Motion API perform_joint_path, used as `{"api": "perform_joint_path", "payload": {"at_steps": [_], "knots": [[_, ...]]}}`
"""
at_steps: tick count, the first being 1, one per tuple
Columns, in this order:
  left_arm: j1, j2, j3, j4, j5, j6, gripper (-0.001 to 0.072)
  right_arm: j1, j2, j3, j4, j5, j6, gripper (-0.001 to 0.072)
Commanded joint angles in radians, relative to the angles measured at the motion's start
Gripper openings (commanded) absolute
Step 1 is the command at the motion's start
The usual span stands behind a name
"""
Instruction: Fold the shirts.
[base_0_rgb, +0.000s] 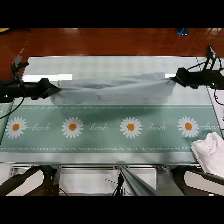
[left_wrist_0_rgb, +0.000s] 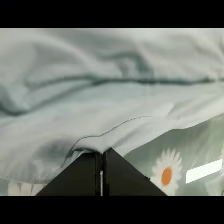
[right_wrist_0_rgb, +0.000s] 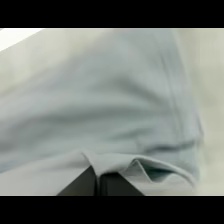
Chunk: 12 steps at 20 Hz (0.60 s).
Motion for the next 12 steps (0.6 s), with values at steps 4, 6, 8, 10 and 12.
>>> {"api": "perform_joint_path", "payload": {"at_steps": [4,6,8,10,12], "knots": [[0.002,-0.259,0.142,-0.142,0.095,0.002,0.0020,0.051,-0.188,0.133,0.040,-0.208,0.042,0.0021],[-0.002,-0.341,0.202,-0.144,0.095,0.002,0.0020,0.051,-0.224,0.133,0.066,-0.241,0.042,0.0021],[-0.014,-0.409,0.257,-0.163,0.093,0.003,0.0021,0.051,-0.258,0.133,0.068,-0.245,0.042,0.0022],[-0.029,-0.467,0.298,-0.164,0.096,0.003,0.0021,0.051,-0.290,0.133,0.067,-0.248,0.042,0.0022],[-0.031,-0.515,0.321,-0.164,0.095,0.003,0.0023,0.051,-0.315,0.133,0.067,-0.270,0.042,0.0023]]}}
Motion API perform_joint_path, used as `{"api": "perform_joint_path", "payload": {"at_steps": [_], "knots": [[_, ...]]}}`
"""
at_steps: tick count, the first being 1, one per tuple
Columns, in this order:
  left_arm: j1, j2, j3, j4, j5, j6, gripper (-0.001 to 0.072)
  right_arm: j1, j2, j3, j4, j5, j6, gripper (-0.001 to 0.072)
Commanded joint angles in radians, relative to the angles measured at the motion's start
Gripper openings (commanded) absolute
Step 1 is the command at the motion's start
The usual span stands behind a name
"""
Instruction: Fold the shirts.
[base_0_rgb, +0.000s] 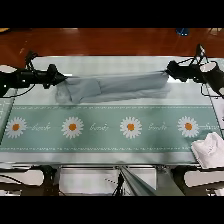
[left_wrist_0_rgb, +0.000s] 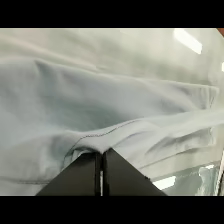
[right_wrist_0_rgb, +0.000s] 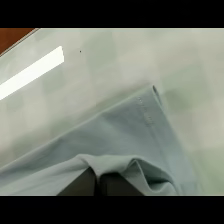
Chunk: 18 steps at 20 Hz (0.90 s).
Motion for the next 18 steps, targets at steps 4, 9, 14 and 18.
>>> {"api": "perform_joint_path", "payload": {"at_steps": [4,9,14,18], "knots": [[-0.002,-0.120,0.051,-0.011,0.002,0.000,0.0239,0.001,-0.057,0.003,0.003,-0.055,-0.014,0.0219],[0.080,-0.111,0.065,-0.011,-0.081,0.000,0.0558,-0.038,0.011,0.004,-0.145,0.010,-0.093,0.0423],[0.174,-0.108,0.104,-0.012,-0.278,0.030,0.0556,-0.175,0.060,0.003,-0.352,0.183,0.073,0.0555],[0.171,-0.108,0.103,-0.012,-0.296,0.035,0.0554,-0.261,-0.036,0.003,0.010,0.298,-0.016,0.0610]]}}
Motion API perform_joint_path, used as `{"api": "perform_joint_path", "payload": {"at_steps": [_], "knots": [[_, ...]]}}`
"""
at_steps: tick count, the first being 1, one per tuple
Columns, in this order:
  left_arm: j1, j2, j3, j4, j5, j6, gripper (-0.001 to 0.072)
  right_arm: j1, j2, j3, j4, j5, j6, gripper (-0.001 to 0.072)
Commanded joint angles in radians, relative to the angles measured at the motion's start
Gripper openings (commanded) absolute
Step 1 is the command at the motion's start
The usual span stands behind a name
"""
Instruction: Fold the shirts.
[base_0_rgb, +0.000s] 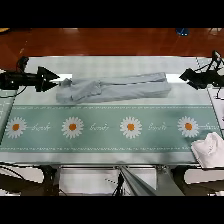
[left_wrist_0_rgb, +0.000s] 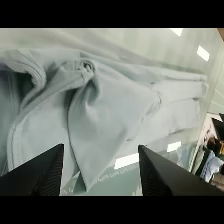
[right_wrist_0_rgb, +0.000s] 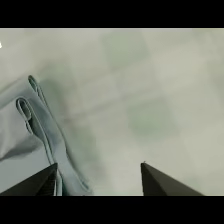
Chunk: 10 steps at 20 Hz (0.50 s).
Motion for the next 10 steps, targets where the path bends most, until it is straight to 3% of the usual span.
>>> {"api": "perform_joint_path", "payload": {"at_steps": [1,8,9,10], "knots": [[0.004,0.000,0.005,-0.001,-0.043,0.015,0.0554,-0.056,-0.069,0.000,0.224,0.103,-0.037,0.0609],[-0.023,0.000,0.005,-0.001,-0.043,0.030,0.0553,0.101,-0.164,0.000,0.246,0.028,-0.036,0.0597],[-0.027,0.000,0.005,-0.001,-0.043,0.030,0.0552,0.128,-0.171,0.000,0.255,0.003,-0.029,0.0575],[-0.031,0.000,0.005,-0.002,-0.043,0.030,0.0552,0.149,-0.173,0.000,0.270,-0.018,-0.027,0.0460]]}}
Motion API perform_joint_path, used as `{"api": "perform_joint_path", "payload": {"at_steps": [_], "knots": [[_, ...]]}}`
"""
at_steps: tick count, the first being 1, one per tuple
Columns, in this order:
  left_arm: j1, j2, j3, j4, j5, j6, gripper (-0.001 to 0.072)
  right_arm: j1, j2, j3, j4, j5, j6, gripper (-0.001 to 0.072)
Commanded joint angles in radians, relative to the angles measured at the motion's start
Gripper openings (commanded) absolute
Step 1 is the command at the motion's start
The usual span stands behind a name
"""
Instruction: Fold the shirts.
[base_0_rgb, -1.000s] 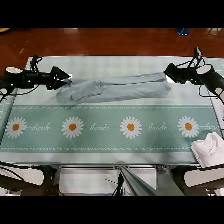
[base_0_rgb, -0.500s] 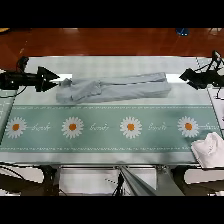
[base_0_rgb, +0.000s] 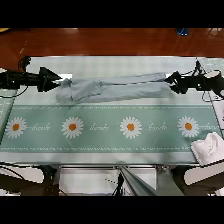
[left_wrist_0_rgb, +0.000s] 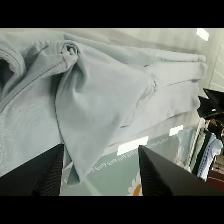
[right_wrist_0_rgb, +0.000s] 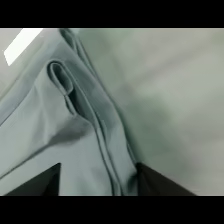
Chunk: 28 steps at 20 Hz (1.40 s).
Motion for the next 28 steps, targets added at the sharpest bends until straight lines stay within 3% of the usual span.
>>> {"api": "perform_joint_path", "payload": {"at_steps": [1,2,3,4,7,8,9,16,20,21,28], "knots": [[-0.013,0.000,0.001,-0.002,-0.002,0.003,0.0544,0.078,-0.024,-0.002,0.035,-0.069,0.007,0.0294],[-0.016,0.000,0.001,-0.008,-0.005,0.003,0.0527,0.087,-0.017,-0.001,0.051,-0.080,-0.001,0.0091],[-0.017,0.000,0.004,-0.010,-0.013,0.003,0.0500,0.087,0.000,-0.001,0.064,-0.080,-0.026,0.0023],[-0.017,0.003,0.004,-0.015,-0.021,0.003,0.0411,0.085,0.025,-0.001,0.063,-0.076,-0.055,0.0023],[-0.027,0.034,0.004,-0.015,-0.023,0.003,0.0238,0.077,0.156,-0.001,0.025,-0.056,-0.109,0.0022],[-0.039,0.049,0.004,-0.015,-0.019,0.003,0.0233,0.077,0.204,-0.001,-0.007,-0.045,-0.109,0.0022],[-0.056,0.061,0.003,-0.015,-0.020,0.003,0.0182,0.082,0.255,-0.001,-0.038,-0.026,-0.109,0.0022],[-0.351,0.072,0.003,-0.015,0.070,-0.062,0.0174,0.186,0.518,-0.002,-0.143,0.106,-0.094,0.0022],[-0.513,0.071,0.002,-0.014,0.132,-0.095,0.0085,0.272,0.620,-0.002,-0.228,0.153,-0.045,0.0022],[-0.539,0.071,0.002,-0.015,0.146,-0.096,0.0041,0.288,0.641,-0.002,-0.230,0.162,-0.034,0.0022],[-0.671,0.047,-0.019,-0.015,0.221,-0.165,0.0038,0.392,0.766,-0.002,-0.283,0.224,0.035,0.0022]]}}
